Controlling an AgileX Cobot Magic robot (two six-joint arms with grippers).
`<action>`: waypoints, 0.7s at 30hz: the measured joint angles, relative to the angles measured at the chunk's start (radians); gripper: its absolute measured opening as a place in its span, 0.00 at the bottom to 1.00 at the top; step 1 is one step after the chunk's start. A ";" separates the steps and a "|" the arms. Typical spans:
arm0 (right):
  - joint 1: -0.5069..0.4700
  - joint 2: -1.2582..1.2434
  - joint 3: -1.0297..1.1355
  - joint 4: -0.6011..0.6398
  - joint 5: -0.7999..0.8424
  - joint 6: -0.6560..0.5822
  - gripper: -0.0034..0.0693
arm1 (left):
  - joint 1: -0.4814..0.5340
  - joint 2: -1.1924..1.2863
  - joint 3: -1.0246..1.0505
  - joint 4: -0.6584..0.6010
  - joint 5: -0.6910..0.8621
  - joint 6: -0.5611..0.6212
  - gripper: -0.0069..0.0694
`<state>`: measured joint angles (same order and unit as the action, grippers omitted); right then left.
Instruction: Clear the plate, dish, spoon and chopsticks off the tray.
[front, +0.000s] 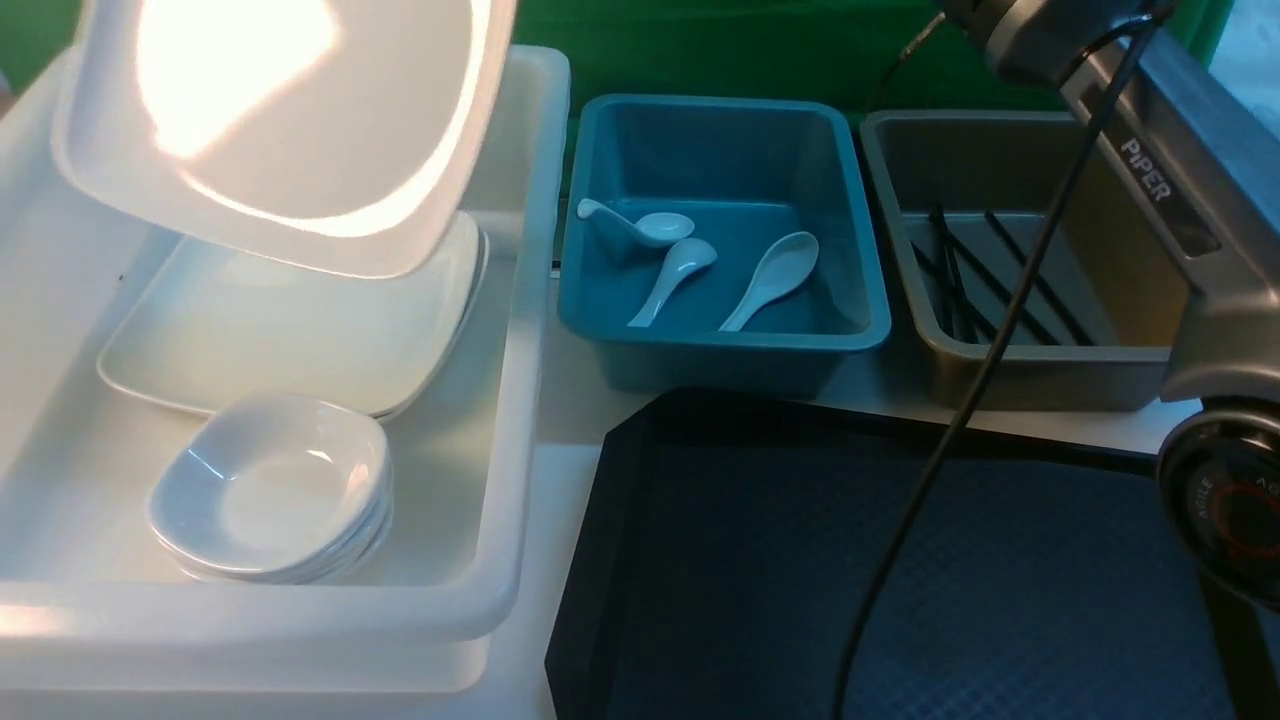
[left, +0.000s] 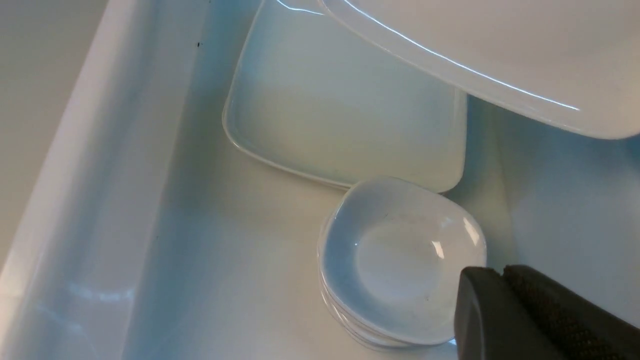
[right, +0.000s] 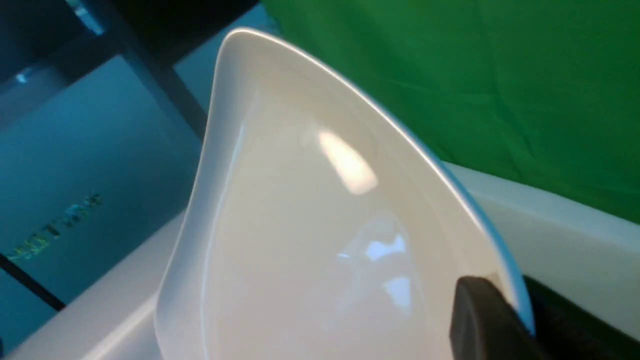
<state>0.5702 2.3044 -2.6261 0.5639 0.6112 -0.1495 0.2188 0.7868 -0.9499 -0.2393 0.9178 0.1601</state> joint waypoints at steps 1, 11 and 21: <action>0.011 0.000 -0.001 0.006 -0.016 0.000 0.13 | 0.000 0.000 0.000 0.000 0.000 0.000 0.11; 0.070 0.124 -0.001 0.003 -0.207 -0.032 0.13 | 0.000 0.000 0.000 0.000 0.022 0.000 0.11; 0.070 0.222 -0.001 -0.018 -0.266 -0.053 0.13 | 0.000 0.000 0.000 0.000 0.021 0.000 0.11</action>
<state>0.6398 2.5260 -2.6273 0.5462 0.3449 -0.2021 0.2188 0.7868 -0.9499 -0.2393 0.9392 0.1601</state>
